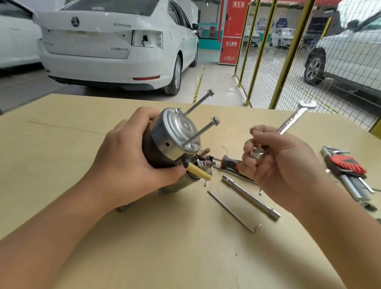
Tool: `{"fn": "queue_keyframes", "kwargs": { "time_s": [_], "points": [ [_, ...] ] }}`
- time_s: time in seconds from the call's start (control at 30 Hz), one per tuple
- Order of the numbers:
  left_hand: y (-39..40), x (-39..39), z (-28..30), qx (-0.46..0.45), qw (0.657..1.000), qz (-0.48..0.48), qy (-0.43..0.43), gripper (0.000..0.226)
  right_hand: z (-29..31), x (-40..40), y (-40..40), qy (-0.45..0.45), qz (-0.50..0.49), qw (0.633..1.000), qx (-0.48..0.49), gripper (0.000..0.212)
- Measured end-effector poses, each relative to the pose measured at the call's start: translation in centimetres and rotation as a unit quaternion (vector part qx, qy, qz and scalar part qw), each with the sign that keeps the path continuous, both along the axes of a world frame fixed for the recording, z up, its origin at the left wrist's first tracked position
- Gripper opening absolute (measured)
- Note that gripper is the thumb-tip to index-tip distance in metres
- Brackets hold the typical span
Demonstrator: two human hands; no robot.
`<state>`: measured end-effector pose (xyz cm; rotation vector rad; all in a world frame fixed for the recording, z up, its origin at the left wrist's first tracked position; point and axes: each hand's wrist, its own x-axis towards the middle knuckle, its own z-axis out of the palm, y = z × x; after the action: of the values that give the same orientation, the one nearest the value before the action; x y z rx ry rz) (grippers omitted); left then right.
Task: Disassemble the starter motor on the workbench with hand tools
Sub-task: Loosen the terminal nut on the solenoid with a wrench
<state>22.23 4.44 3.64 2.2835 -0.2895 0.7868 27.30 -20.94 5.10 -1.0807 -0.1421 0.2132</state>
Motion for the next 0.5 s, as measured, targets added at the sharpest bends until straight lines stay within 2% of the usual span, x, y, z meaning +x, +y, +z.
{"fn": "queue_keyframes", "kwargs": {
  "time_s": [0.13,0.27,0.37,0.43,0.5],
  "points": [
    [1.7,0.5,-0.6,-0.01,0.993,-0.108,-0.048,0.082,0.1,0.2,-0.4,-0.038,-0.067,0.987,-0.139,0.02],
    [2.5,1.0,-1.6,-0.012,0.987,-0.148,-0.065,0.084,0.1,0.0,-0.5,-0.049,-0.023,0.989,-0.137,0.008],
    [2.1,1.5,-1.9,-0.01,0.989,-0.132,-0.063,0.08,0.3,-0.8,-0.3,-0.122,-0.015,0.972,-0.199,0.037],
    [1.8,1.6,-1.8,-0.011,0.99,-0.127,-0.061,0.082,0.5,-1.1,-0.5,-0.228,-0.036,0.917,-0.325,0.041],
    [1.5,1.7,-1.9,-0.014,0.99,-0.122,-0.068,0.08,0.7,-1.2,-0.9,-0.305,-0.032,0.83,-0.466,0.035]
  ]
}}
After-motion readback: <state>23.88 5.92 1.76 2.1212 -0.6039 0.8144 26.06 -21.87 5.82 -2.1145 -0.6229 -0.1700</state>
